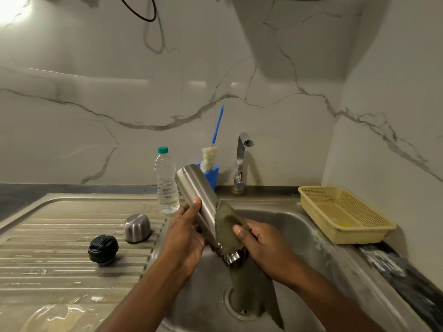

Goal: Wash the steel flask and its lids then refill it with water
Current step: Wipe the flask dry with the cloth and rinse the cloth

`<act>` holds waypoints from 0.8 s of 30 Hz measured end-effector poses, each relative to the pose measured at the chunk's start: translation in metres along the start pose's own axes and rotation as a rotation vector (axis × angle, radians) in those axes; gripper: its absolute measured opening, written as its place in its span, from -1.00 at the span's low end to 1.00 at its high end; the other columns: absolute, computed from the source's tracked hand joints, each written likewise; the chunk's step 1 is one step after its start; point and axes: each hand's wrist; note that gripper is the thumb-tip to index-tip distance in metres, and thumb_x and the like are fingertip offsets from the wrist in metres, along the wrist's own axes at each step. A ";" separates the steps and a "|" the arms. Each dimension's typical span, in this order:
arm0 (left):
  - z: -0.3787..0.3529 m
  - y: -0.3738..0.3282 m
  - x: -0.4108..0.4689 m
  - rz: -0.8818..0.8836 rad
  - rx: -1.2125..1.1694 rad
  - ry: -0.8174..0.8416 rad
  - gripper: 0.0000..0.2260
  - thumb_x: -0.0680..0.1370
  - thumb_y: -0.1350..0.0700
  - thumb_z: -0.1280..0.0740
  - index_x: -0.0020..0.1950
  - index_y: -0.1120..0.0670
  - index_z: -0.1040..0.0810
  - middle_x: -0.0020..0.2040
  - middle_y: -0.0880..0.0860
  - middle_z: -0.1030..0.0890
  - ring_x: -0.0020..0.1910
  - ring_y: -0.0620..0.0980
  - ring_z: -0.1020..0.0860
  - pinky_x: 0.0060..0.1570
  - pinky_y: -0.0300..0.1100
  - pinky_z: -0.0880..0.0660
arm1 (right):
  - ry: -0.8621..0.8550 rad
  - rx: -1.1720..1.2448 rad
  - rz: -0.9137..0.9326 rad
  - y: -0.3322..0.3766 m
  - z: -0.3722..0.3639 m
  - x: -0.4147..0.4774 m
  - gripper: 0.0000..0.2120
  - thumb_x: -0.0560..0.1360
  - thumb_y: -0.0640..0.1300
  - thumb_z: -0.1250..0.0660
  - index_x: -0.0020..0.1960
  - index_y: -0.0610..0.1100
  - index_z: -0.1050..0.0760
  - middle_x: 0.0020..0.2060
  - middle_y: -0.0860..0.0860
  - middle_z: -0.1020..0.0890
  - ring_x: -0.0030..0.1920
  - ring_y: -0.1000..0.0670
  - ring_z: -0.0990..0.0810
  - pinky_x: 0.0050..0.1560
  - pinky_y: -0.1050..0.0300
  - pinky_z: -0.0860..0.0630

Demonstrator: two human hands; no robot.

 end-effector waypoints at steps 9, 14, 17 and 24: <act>-0.002 0.009 0.001 0.020 0.064 0.016 -0.60 0.62 0.06 -0.41 0.41 0.19 -0.50 0.03 0.21 -0.74 -0.08 0.12 -0.75 -0.21 0.02 -0.69 | -0.025 0.091 0.079 0.006 0.001 0.002 -0.61 0.67 -0.21 -0.31 0.43 0.10 -0.54 0.37 0.26 -0.58 0.40 0.28 -0.50 0.36 0.34 -0.44; 0.004 0.007 0.007 0.075 0.056 -0.034 -0.56 0.57 0.08 -0.47 0.41 0.15 -0.48 0.25 0.29 -0.67 0.23 0.31 -0.66 0.15 0.27 -0.64 | -0.248 -0.083 -0.002 0.001 0.017 0.008 -0.65 0.65 -0.23 -0.32 0.20 0.18 -0.67 0.12 0.27 -0.70 0.17 0.32 -0.60 0.22 0.34 -0.55; 0.009 0.011 0.009 0.091 0.118 -0.067 -0.55 0.54 0.08 -0.51 0.37 0.10 -0.48 0.20 0.25 -0.69 0.18 0.27 -0.69 0.18 0.28 -0.62 | -0.322 -0.061 0.013 0.003 0.022 0.008 -0.69 0.67 -0.23 -0.28 0.19 0.13 -0.65 0.12 0.24 -0.68 0.14 0.33 -0.59 0.09 0.48 -0.49; 0.007 0.019 0.003 0.146 0.211 -0.016 -0.51 0.51 0.06 -0.55 0.37 0.13 -0.49 0.18 0.22 -0.71 0.11 0.20 -0.73 0.15 0.23 -0.65 | -0.359 0.656 -0.040 0.017 0.020 0.014 -0.60 0.71 -0.31 -0.14 0.31 0.07 -0.58 0.21 0.05 -0.69 0.24 -0.01 -0.67 0.09 0.09 -0.66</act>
Point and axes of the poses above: each hand's wrist, its own x-axis towards the middle knuckle, its own z-axis out of the back of the hand, y = z × x
